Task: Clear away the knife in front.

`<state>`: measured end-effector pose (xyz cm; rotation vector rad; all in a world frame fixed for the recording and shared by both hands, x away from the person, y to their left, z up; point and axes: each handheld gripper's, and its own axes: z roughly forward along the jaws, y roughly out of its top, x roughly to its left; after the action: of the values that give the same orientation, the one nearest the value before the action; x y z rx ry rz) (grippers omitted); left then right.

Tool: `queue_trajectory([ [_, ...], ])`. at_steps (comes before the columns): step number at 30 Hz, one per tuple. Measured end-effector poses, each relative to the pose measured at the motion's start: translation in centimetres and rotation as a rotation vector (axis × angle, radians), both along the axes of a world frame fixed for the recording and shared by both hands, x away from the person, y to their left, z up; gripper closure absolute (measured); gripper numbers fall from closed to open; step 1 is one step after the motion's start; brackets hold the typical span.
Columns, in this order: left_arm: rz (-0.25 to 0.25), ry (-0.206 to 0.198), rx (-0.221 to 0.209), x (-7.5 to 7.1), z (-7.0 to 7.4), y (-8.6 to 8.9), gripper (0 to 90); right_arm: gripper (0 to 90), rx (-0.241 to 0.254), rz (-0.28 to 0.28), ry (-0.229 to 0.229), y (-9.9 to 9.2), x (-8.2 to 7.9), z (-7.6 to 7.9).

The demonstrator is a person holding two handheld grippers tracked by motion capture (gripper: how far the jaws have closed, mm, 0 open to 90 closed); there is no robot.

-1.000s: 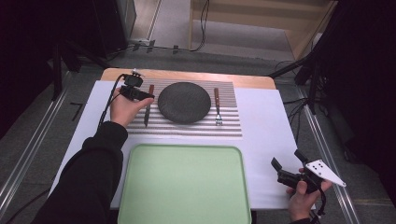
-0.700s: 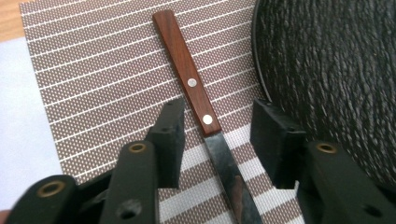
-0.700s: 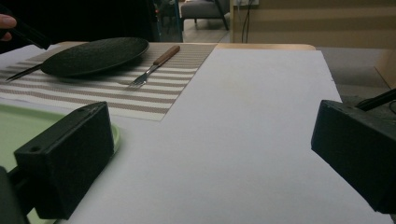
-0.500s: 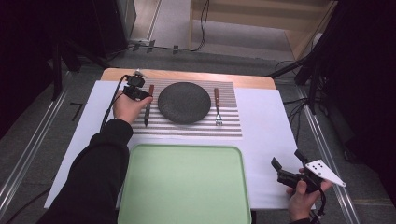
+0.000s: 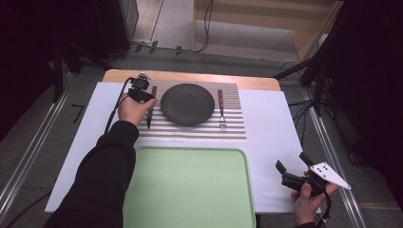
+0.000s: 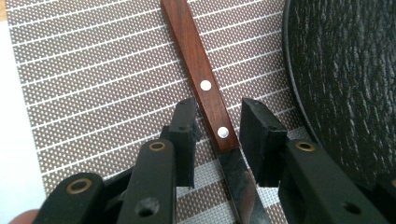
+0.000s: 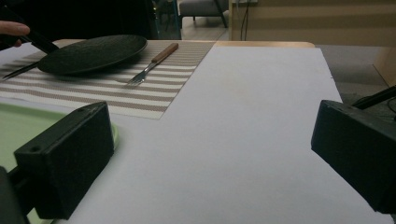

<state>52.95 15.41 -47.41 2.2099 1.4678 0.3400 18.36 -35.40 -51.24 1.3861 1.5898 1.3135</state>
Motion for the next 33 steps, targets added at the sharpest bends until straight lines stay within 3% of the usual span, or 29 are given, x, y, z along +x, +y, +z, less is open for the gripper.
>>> queue_trajectory([
  [4,0.006,0.008,0.007,0.1,-0.3,-0.1,68.9,0.0,0.0,-0.001,0.0,0.0,0.0,0.0],
  [7,0.015,0.008,0.029,0.0,-0.3,-0.1,76.2,0.0,0.002,-0.003,0.003,0.0,0.0,0.0],
  [13,0.011,0.024,0.031,0.0,-0.1,0.0,77.0,0.0,0.002,-0.005,0.004,-0.1,0.1,0.0],
  [19,-0.019,0.022,0.061,-0.4,0.1,0.3,77.2,0.0,0.003,-0.003,0.003,-0.1,0.1,0.0],
  [33,-0.046,0.001,0.025,-1.7,1.8,1.4,77.2,0.0,-0.001,-0.007,0.009,0.0,0.1,0.0],
])
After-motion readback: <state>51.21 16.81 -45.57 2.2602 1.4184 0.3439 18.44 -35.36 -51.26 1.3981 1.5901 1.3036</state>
